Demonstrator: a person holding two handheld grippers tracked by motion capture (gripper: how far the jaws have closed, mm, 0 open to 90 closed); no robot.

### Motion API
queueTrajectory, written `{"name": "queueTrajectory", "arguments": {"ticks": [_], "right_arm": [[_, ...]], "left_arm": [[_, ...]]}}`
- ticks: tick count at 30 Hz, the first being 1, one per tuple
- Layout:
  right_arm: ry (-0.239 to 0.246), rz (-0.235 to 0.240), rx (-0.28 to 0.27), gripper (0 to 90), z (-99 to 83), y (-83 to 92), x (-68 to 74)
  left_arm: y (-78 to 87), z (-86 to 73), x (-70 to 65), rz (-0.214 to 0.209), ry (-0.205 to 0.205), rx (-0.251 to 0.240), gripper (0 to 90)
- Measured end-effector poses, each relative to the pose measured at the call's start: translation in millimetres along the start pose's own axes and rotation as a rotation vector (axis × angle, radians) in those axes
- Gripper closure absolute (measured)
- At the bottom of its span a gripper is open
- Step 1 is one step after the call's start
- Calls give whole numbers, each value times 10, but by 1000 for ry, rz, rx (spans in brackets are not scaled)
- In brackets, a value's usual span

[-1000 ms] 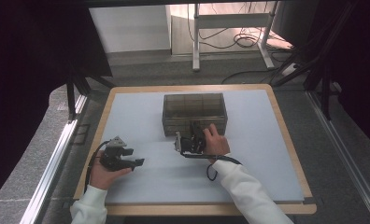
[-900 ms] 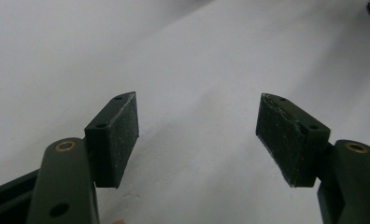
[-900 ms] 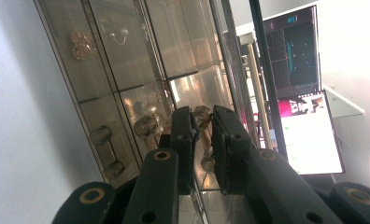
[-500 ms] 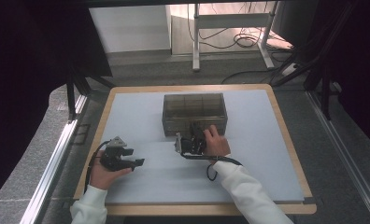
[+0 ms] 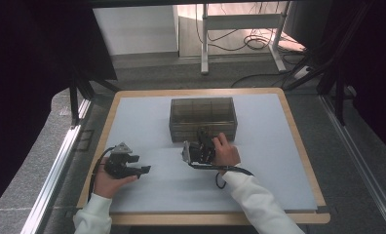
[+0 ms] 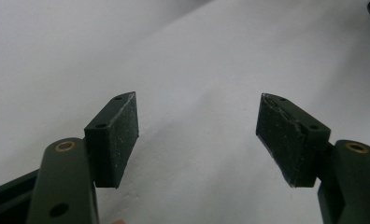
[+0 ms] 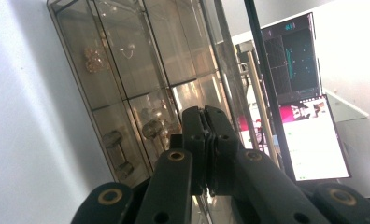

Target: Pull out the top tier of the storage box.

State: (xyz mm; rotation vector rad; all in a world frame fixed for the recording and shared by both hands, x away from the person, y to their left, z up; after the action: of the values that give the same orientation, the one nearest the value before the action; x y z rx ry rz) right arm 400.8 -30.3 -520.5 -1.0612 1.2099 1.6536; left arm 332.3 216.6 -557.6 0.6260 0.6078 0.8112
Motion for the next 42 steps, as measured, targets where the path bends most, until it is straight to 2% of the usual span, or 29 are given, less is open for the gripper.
{"name": "queueTrajectory", "arguments": {"ticks": [12,15,22,30,42], "right_arm": [[18,5,28,755,-57,-83,10],[9,1,31,755,-50,-96,16],[27,-14,49,766,-42,-149,1],[75,-40,59,794,-16,-160,32],[78,-44,52,800,-12,-105,45]], "left_arm": [[-5,-1,-4,-1,0,0,303],[-6,-1,-1,-1,1,1,303],[-5,-2,2,-1,-2,3,303],[-4,-3,5,-2,-2,3,303],[-6,-3,7,-2,1,3,303]]}}
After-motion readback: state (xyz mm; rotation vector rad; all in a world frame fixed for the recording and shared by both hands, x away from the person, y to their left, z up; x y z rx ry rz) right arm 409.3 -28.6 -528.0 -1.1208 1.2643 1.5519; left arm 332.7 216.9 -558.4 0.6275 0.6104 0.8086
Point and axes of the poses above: each handheld gripper's, and its own axes: y roughly backward along the jaws, z roughly out of its top, x roughly to its left, the point moved 5 cm from there along -y, roughly forward along the jaws, and after that the axes turned 6 degrees about y, right-handed, at the moved point
